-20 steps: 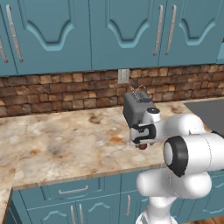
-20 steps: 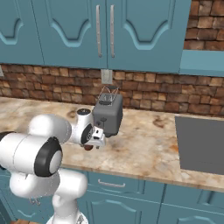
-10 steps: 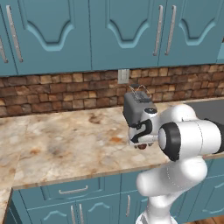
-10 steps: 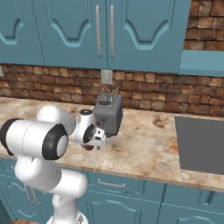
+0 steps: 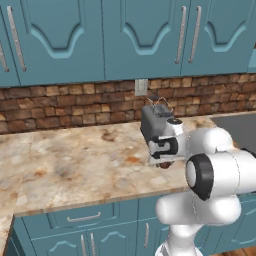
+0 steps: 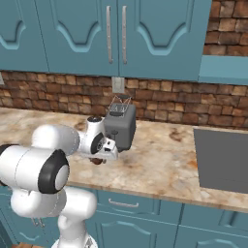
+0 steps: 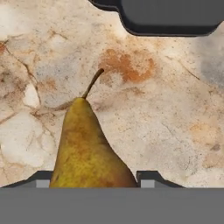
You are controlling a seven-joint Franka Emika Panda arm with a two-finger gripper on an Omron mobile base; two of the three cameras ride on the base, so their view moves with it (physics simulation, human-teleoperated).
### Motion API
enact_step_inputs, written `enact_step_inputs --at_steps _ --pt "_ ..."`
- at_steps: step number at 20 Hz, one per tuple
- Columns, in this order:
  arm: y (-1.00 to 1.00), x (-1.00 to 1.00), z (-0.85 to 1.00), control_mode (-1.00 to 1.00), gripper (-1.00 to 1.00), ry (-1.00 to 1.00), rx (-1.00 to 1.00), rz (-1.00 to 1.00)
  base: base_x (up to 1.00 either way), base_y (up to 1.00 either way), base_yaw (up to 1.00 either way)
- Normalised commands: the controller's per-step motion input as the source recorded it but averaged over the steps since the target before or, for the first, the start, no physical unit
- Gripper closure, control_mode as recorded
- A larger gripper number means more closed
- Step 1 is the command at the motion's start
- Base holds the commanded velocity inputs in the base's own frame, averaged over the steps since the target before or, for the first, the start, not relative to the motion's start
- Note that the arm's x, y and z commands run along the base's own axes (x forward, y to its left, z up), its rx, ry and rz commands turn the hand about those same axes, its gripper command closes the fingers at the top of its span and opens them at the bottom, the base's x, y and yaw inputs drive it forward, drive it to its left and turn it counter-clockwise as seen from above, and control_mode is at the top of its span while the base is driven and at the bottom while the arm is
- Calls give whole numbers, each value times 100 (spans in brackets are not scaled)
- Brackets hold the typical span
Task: Place the pear in the correct fridge rack based on whether it is a fruit or vegetable. Finally, close the fridge door.
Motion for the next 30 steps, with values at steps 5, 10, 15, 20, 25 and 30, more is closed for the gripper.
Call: enact_step_inputs --at_steps 5,10,15,20,25,30 --pt "0 -97 100 -100 100 -25 0 3 0 0 0" --pt "0 -99 100 -100 100 -32 0 1 0 0 0" --pt "0 -92 100 -100 100 -35 0 0 0 0 0" --pt "0 -53 94 -100 100 -27 0 0 0 0 0" --pt "0 -29 19 100 100 -7 0 0 -33 0 0" --pt "0 0 0 100 100 0 0 0 -100 -7 -3"
